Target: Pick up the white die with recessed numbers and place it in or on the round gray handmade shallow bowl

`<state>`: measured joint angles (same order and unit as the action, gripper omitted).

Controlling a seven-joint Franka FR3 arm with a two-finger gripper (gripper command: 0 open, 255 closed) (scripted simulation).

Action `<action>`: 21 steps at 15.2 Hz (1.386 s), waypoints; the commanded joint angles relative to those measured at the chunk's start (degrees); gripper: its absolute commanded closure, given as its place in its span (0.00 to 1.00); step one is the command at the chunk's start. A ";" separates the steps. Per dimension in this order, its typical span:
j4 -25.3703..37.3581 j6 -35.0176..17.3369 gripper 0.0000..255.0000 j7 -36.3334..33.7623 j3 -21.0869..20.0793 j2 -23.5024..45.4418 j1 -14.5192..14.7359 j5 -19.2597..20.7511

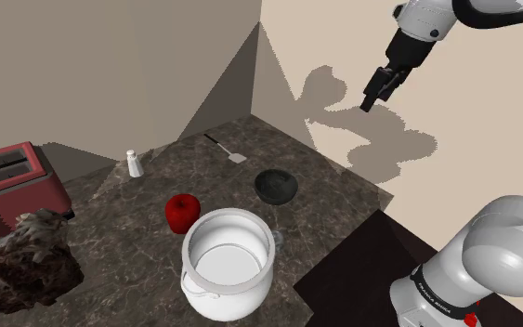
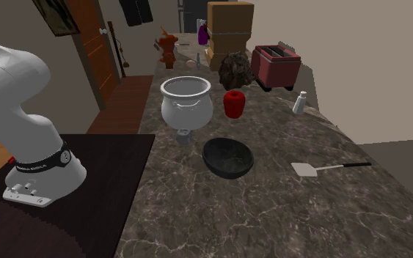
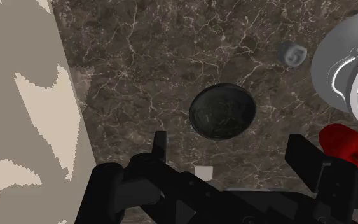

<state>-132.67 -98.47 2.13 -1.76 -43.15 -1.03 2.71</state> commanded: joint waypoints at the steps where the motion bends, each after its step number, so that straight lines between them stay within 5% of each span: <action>1: 0.00 0.00 0.00 0.00 0.00 0.00 0.00 0.00; 11: -13.65 -14.41 0.00 -9.08 -6.22 3.65 1.94 -4.31; 21: -20.82 -31.65 0.00 -18.58 -13.57 16.22 4.11 -8.28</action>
<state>-152.96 -127.90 -15.61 -14.70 -28.75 3.05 -5.34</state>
